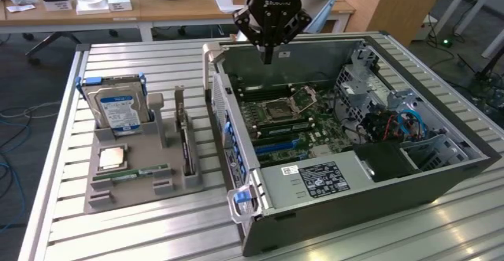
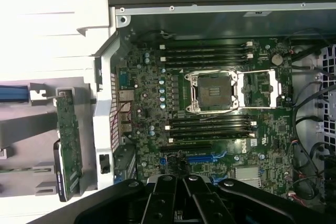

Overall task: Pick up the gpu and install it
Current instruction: 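Reach for the gpu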

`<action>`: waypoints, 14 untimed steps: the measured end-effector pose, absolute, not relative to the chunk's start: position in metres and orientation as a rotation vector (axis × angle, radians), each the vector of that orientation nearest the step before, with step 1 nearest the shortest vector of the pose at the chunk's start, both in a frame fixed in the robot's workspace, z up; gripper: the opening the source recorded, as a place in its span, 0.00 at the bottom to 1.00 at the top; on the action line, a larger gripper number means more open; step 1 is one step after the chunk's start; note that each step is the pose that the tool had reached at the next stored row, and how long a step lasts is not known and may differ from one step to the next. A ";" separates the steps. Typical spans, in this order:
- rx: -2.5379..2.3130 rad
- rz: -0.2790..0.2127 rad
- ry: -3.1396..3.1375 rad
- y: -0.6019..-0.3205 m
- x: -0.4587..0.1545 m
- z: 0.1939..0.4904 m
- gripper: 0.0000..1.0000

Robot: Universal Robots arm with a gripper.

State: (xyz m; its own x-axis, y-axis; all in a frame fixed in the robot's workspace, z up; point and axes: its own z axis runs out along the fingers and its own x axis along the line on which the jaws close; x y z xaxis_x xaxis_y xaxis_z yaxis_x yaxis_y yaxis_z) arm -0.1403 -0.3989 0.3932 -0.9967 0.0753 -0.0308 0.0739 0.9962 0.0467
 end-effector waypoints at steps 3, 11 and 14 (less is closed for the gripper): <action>0.116 0.071 3.105 -0.399 -0.143 0.393 0.11; 0.116 0.071 3.103 -0.399 -0.148 0.393 0.11; 0.116 0.071 3.102 -0.399 -0.150 0.393 0.11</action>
